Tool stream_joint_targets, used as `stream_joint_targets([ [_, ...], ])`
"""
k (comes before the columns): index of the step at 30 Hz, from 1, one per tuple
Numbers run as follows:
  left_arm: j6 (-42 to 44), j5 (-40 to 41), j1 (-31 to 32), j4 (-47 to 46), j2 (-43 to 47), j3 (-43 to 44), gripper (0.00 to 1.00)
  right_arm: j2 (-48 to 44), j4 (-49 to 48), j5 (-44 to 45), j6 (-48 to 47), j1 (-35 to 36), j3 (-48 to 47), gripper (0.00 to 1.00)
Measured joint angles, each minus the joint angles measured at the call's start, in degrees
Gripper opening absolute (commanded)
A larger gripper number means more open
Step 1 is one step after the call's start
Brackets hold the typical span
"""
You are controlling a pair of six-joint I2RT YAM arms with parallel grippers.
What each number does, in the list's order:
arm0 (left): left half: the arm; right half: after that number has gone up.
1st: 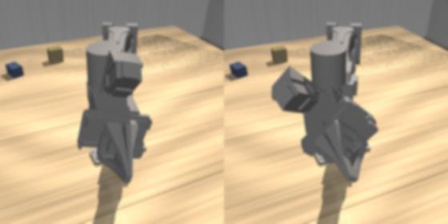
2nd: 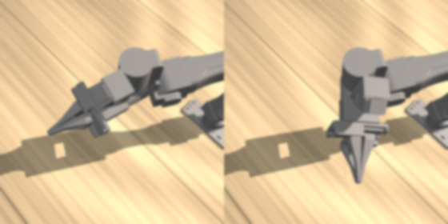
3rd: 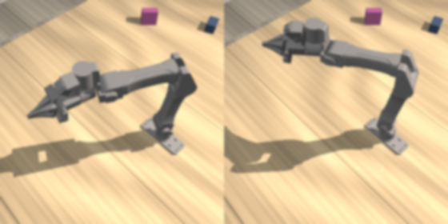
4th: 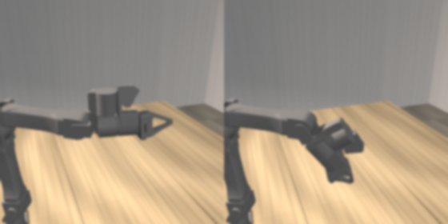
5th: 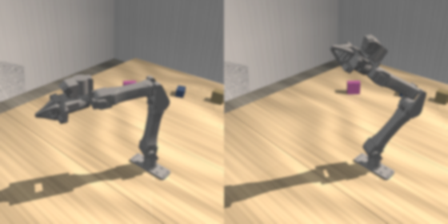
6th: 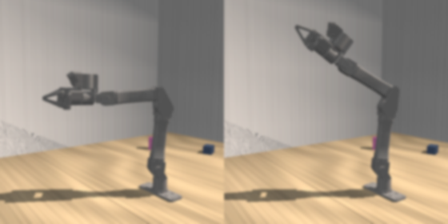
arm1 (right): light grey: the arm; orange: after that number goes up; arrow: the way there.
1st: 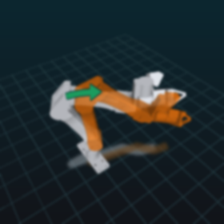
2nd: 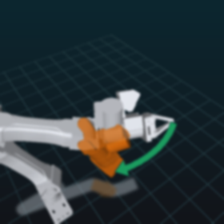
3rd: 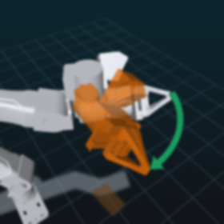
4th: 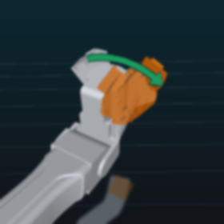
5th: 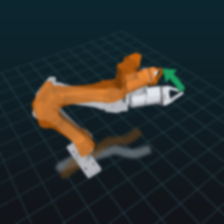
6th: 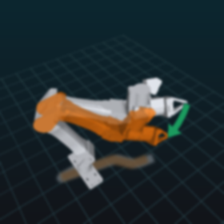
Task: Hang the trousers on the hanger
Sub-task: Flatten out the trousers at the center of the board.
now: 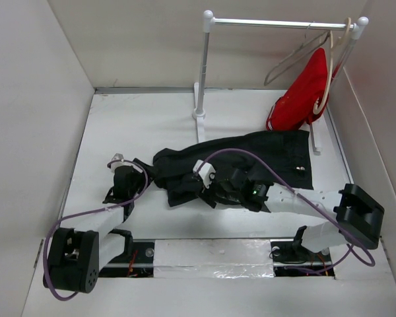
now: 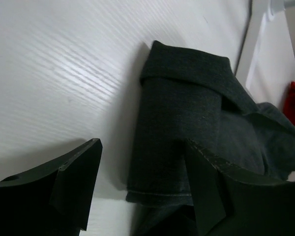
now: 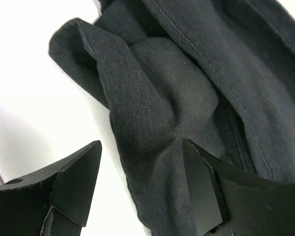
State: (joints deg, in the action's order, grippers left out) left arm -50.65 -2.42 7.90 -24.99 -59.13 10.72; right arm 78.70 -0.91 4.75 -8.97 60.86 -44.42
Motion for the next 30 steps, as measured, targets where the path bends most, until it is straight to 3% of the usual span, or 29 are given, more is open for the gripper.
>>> stream_joint_targets([
  [2,-0.11,-2.12,0.68,-2.54,-1.38,0.0,0.56,1.31,-0.22,1.31,0.26,0.35,-0.02,0.71],
  [4,-0.33,-3.39,1.62,-4.46,-1.38,-0.07,0.42,2.16,-0.61,2.43,0.46,0.66,-0.02,0.7],
  [5,-0.39,-3.72,1.97,-5.55,-1.2,-0.24,0.25,2.49,-0.87,2.93,0.5,0.74,-0.02,0.69],
  [8,-0.57,-4.0,2.49,-6.45,-0.02,-0.66,0.0,3.26,-1.51,4.74,1.07,0.74,-0.02,0.64],
  [10,-0.52,-4.0,2.49,-6.43,1.05,-0.59,0.0,4.13,-2.21,5.92,1.38,0.74,-0.02,0.52],
  [11,-0.5,-3.98,2.54,-6.19,1.6,-0.44,0.0,4.55,-2.54,6.36,1.51,0.74,-0.02,0.41],
  [13,-0.2,-3.67,2.56,-2.82,2.73,1.88,0.0,4.96,-2.62,7.17,1.92,0.74,-0.02,0.34],
  [14,0.24,-3.3,2.84,-0.79,3.15,4.02,0.0,4.98,-2.73,7.5,2.19,0.74,0.0,0.23],
  [17,2.75,-0.79,5.64,5.18,3.74,13.49,0.0,4.66,-3.98,8.15,2.78,0.74,0.02,0.18],
  [20,7.45,4.81,13.88,11.56,0.33,28.85,0.0,3.78,-4.44,8.37,2.93,0.72,0.07,0.11],
  [21,9.2,6.97,17.18,12.85,-1.97,33.92,0.12,3.34,-4.72,8.39,3.02,0.72,0.26,0.1],
  [25,15.78,17.4,30.16,16.55,-13.38,51.04,0.44,0.63,-4.7,8.66,3.26,0.66,1.73,0.02],
  [27,17.46,19.45,33.38,17.62,-17.16,51.89,0.63,-1.31,-4.68,8.59,3.45,0.57,3.04,0.0],
  [30,18.75,20.65,34.21,20.94,-21.35,48.22,0.7,-3.69,-4.22,8.37,4.09,0.35,4.72,0.0],
])
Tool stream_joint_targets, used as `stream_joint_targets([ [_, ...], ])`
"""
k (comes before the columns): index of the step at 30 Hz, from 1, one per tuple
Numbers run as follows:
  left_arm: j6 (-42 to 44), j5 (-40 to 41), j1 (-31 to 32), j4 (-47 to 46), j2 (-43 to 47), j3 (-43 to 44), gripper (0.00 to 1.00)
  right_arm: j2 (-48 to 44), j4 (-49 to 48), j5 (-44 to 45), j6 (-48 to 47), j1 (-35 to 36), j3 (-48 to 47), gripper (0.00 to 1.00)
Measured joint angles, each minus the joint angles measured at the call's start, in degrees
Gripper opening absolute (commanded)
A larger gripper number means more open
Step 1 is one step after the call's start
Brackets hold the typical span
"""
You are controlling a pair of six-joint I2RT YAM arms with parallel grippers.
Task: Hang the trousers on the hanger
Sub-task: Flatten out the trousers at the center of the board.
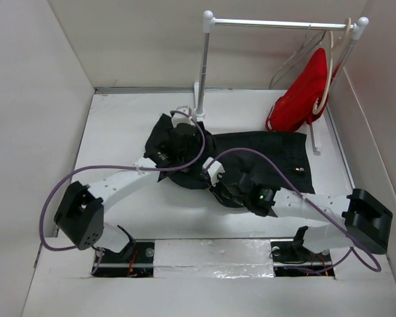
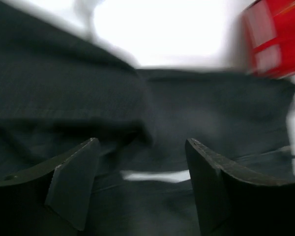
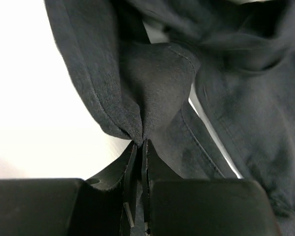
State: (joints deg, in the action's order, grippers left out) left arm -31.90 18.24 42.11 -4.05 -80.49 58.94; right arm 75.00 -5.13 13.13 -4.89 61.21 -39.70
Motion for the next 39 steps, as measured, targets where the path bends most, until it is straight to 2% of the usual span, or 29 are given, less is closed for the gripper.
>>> stream_joint_targets([
  [5,-0.07,3.1,-0.37,4.37,-0.63,-8.48,0.71,-2.54,1.18,-1.7,0.74,-0.04,2.97,0.0],
  [10,-2.4,4.48,-4.24,2.89,10.16,-15.91,0.7,-2.23,3.48,-5.29,0.74,0.52,3.89,0.0],
  [14,-6.36,4.44,-12.0,-3.65,18.75,-24.57,0.7,-0.72,5.68,-9.25,-0.11,2.71,3.85,0.0],
  [17,-8.92,1.51,-20.52,-8.83,17.75,-30.47,0.68,1.16,7.37,-13.4,-1.4,4.68,3.65,0.0],
  [20,-10.8,-0.33,-25.68,-11.19,11.28,-31.36,0.67,1.38,10.12,-15.26,-2.47,6.23,2.71,0.15],
  [21,-11.37,-0.79,-26.91,-12.2,8.68,-31.01,0.67,1.05,10.88,-15.43,-2.69,6.64,2.29,0.32],
  [23,-12.5,-2.21,-28.59,-14.4,3.98,-30.34,0.66,-0.72,12.17,-15.52,-2.89,7.17,1.68,0.53],
  [26,-13.97,-4.39,-30.05,-16.68,-1.36,-28.79,0.64,-5.18,13.25,-15.3,-2.84,7.5,1.38,0.61],
  [32,-16.63,-4.9,-30.34,-20.74,-7.54,-25.33,0.6,-12.96,14.29,-13.4,-2.69,7.5,0.2,0.6],
  [35,-17.29,-4.52,-30.34,-21.03,-9.55,-23.65,0.45,-14.95,15.19,-11.43,-2.6,7.48,-0.76,0.58],
  [36,-17.46,-4.35,-30.34,-20.96,-10.23,-23.08,0.3,-15.56,15.39,-10.58,-2.56,7.48,-0.87,0.57],
  [39,-17.77,-3.3,-30.45,-20.26,-12.68,-20.28,0.0,-17.51,16.13,-7.69,-2.32,7.5,-0.96,0.52],
])
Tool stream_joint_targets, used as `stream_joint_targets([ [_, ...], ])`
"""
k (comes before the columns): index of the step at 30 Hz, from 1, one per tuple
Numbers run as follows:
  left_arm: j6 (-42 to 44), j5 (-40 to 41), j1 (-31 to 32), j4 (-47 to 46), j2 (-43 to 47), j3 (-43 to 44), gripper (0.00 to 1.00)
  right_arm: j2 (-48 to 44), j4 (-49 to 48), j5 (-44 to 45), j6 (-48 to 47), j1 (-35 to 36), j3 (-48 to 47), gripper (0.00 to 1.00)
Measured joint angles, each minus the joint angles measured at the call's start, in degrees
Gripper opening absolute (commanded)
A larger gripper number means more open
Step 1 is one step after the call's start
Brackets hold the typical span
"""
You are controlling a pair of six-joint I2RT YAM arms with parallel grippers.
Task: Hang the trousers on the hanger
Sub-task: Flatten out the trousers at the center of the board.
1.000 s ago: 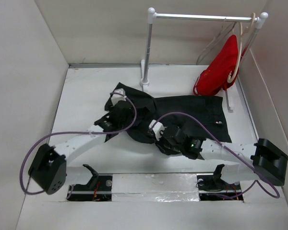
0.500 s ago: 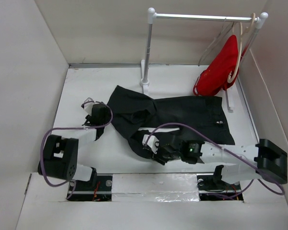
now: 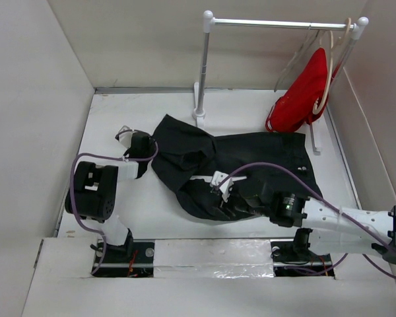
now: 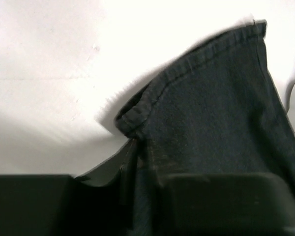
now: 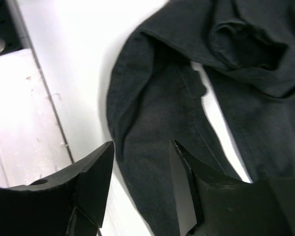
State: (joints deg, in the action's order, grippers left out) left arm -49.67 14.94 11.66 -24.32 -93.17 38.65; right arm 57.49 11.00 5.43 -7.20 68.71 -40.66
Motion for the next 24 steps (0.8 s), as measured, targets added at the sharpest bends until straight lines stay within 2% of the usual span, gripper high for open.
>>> stream_joint_targets([
  [2,-0.35,-0.04,-0.76,0.55,-1.36,2.03,0.0,-1.29,0.17,1.9,0.28,-0.04,0.0,0.47],
  [3,-0.52,-0.59,-1.55,0.74,-1.51,2.78,0.0,-1.86,0.2,2.58,0.42,-0.07,0.0,0.3],
  [5,-0.92,-0.98,-3.63,1.18,-1.11,4.07,0.0,-2.73,0.0,2.67,0.28,-0.81,0.0,0.15],
  [6,-1.01,-0.74,-4.63,1.84,-0.57,4.98,0.0,-2.84,-0.39,2.67,0.26,-1.27,0.0,0.0],
  [11,1.07,4.48,-7.08,6.75,5.29,12.39,0.0,0.61,-2.71,1.22,-0.07,-3.19,-0.39,0.0],
  [12,1.97,4.94,-7.54,6.49,6.6,13.9,0.2,1.84,-2.89,0.94,-0.11,-3.28,-0.52,0.0],
  [14,4.44,4.11,-9.64,5.64,8.17,16.92,0.33,4.11,-3.13,0.2,-0.33,-3.37,-0.61,0.0],
  [15,5.2,3.37,-11.19,5.51,8.0,18.71,0.4,4.83,-3.26,-0.04,-0.39,-3.39,-0.61,0.03],
  [18,6.25,1.33,-15.47,4.44,5.53,21.68,0.39,5.11,-4.13,-0.57,-0.66,-3.48,-0.61,0.08],
  [19,6.27,0.81,-16.61,3.96,4.74,21.16,0.34,4.81,-4.31,-0.55,-0.72,-3.48,-0.61,0.08],
  [20,6.25,0.61,-17.14,3.74,4.31,20.5,0.17,4.48,-4.28,-0.5,-0.74,-3.58,-0.61,0.08],
  [21,5.97,-0.17,-18.23,3.91,3.54,18.49,0.15,3.78,-4.22,-0.48,-0.76,-3.91,-0.61,0.08],
  [23,5.57,-1.75,-19.96,5.42,2.78,16.26,0.17,2.25,-4.15,-0.5,-0.94,-4.96,-0.59,0.08],
  [24,5.27,-2.54,-20.63,6.67,2.45,15.96,0.3,1.25,-4.15,-0.46,-0.98,-5.66,-0.52,0.09],
])
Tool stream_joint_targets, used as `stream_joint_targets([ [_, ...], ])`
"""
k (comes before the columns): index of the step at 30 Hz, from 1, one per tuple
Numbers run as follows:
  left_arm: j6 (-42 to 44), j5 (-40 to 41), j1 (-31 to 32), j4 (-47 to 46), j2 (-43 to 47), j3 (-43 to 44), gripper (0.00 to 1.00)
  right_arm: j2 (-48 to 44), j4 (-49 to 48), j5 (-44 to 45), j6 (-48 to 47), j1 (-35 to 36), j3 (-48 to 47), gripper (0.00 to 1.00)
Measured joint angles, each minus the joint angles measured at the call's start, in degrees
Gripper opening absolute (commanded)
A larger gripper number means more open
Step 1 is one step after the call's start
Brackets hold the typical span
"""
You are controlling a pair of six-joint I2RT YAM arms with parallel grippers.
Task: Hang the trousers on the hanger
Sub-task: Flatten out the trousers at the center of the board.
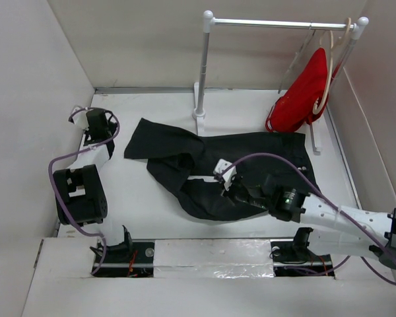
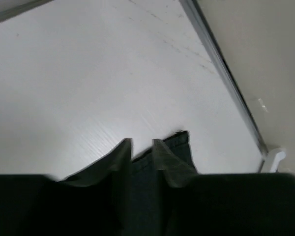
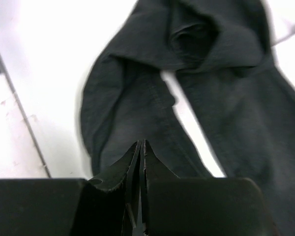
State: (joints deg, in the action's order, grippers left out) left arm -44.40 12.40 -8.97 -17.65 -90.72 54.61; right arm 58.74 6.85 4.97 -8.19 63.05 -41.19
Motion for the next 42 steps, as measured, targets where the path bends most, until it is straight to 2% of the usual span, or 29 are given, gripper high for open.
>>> stream_joint_targets([
  [3,-0.24,-2.62,-1.4,2.89,-0.94,1.64,0.6,-3.19,-0.85,0.15,-0.07,-2.56,1.03,0.14],
  [8,0.46,-5.55,-0.17,4.7,-4.57,6.27,0.65,-4.02,-1.2,-0.7,-0.57,-5.4,2.43,0.22],
  [17,4.2,-4.83,5.35,9.29,-16.24,7.85,0.62,-3.87,-1.36,-1.86,-0.83,-5.46,2.75,0.26],
  [23,9.22,-4.39,9.31,16.55,-22.88,20.26,0.61,-2.73,-2.89,-1.97,-0.85,-5.7,2.78,0.27],
  [26,11.61,-3.39,9.57,21.84,-27.91,27.61,0.57,-2.38,-3.78,-1.99,-0.85,-5.7,2.78,0.26],
  [30,14.01,-1.88,9.49,26.6,-31.32,33.44,0.45,-3.06,-4.39,-1.44,-1.11,-5.79,2.78,0.27],
  [32,15.04,-1.33,9.57,28.41,-31.8,34.53,0.45,-4.15,-4.39,-0.76,-1.4,-6.08,2.78,0.27],
  [36,16.68,-0.02,10.45,32.89,-34.12,38.99,0.52,-7.3,-4.35,0.22,-2.58,-6.78,2.78,0.27],
  [39,18.03,2.84,11.74,35.54,-35.41,41.33,0.54,-9.49,-4.35,0.66,-3.63,-7.17,2.73,0.27],
  [40,18.69,4.22,12.24,36.24,-35.74,41.72,0.51,-10.1,-4.37,0.66,-3.91,-7.21,2.73,0.28],
  [42,19.82,7.45,13.07,37.75,-36.26,42.36,0.28,-11.08,-4.26,0.68,-4.37,-7.28,2.69,0.27],
])
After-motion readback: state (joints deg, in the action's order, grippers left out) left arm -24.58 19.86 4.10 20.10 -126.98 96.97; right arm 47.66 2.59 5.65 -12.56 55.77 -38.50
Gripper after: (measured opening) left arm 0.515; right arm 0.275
